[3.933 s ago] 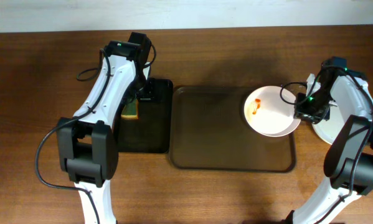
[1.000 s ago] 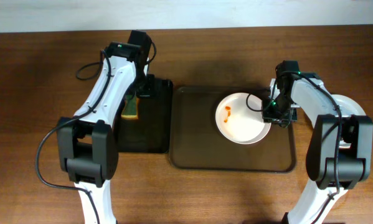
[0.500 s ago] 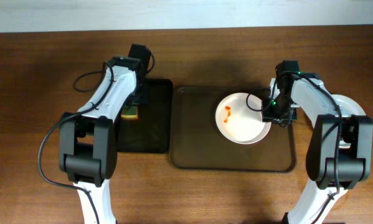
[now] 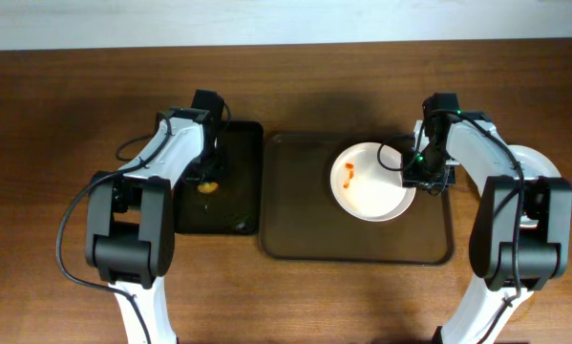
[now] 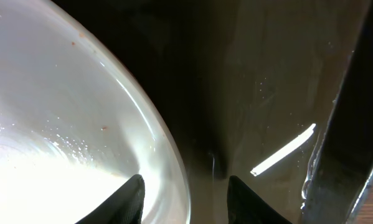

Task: Clean dirty plates on tray and stack at the side
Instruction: 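Hold the plate with the right gripper and lower the left gripper to the sponge, then carry the green sponge with the left gripper to the held plate, then scrub the plate's sauce with the sponge while the right gripper holds it, then return the sponge with the left gripper over the black tray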

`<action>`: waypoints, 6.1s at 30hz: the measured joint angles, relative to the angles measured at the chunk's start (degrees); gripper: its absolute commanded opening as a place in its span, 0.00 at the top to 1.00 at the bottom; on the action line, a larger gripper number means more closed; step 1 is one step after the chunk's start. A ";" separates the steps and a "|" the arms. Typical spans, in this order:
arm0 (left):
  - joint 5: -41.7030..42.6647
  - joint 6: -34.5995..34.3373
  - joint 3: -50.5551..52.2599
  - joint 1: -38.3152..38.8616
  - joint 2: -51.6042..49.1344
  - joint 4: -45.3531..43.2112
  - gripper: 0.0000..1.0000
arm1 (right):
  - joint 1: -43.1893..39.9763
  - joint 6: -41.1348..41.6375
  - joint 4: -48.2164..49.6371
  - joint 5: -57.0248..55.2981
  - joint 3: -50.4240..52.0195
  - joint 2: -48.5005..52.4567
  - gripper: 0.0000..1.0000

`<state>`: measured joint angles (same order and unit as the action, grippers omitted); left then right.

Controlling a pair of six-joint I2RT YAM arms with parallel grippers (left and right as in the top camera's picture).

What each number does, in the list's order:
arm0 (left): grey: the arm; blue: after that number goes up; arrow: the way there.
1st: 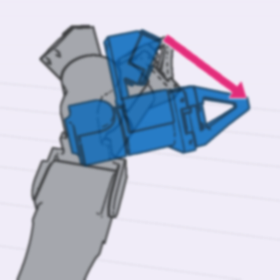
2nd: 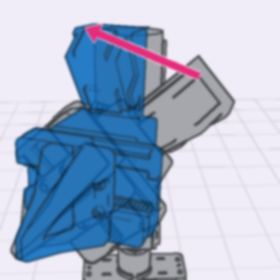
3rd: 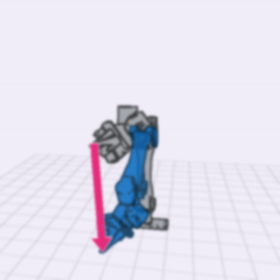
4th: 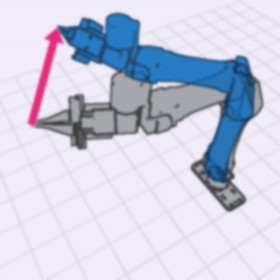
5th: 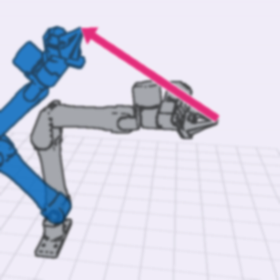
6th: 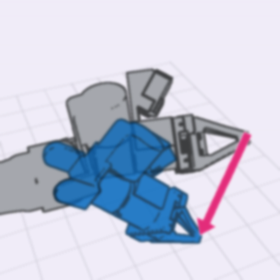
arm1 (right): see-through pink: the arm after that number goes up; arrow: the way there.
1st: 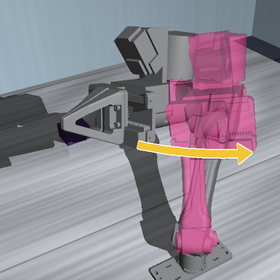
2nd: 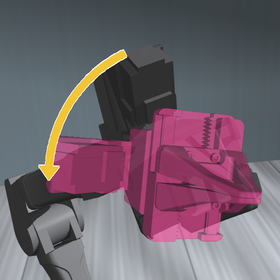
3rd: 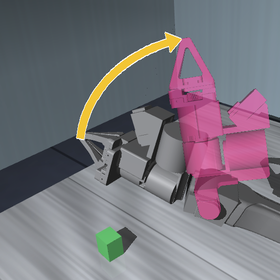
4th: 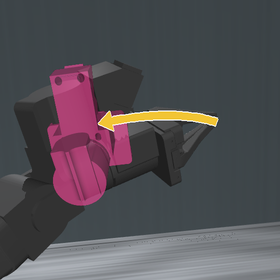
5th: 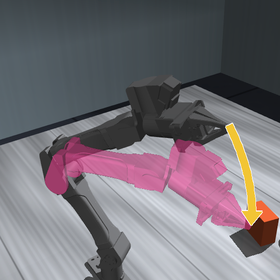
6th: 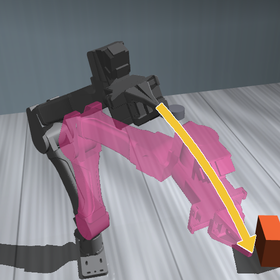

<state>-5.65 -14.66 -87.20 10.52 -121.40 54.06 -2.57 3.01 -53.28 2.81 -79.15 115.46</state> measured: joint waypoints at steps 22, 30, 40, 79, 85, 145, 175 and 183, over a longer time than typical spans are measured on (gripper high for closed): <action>0.26 0.50 -1.18 0.07 0.00 -12.33 0.32 | 0.00 -0.02 0.00 0.00 0.00 0.00 0.55; 0.28 3.04 -1.18 0.07 -0.02 -8.04 0.69 | 0.00 -0.09 0.02 -0.02 0.00 0.00 0.65; 0.26 3.93 -3.63 0.28 0.00 -1.55 0.98 | 0.00 -0.07 0.00 0.00 0.00 0.00 0.56; 1.22 4.85 -10.75 2.67 0.33 6.97 1.00 | 0.00 0.26 -0.79 1.31 -1.20 0.11 0.90; 0.68 4.85 -10.75 2.67 0.33 5.55 1.00 | 0.00 0.70 0.59 3.54 -0.07 0.11 0.96; 10.25 8.02 -19.15 29.42 -13.11 -17.03 0.93 | 0.00 1.09 0.85 5.73 0.00 0.11 0.96; 10.84 4.94 -32.44 -7.08 -13.55 22.21 1.00 | 0.00 1.05 0.68 5.38 0.35 0.11 0.87; 8.15 4.96 -26.38 -4.85 -13.60 19.10 0.81 | 0.00 1.03 0.66 5.20 0.44 0.11 0.87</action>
<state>2.50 -9.69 -113.58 5.67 -135.00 73.17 -2.57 4.03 -52.62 8.01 -78.72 115.57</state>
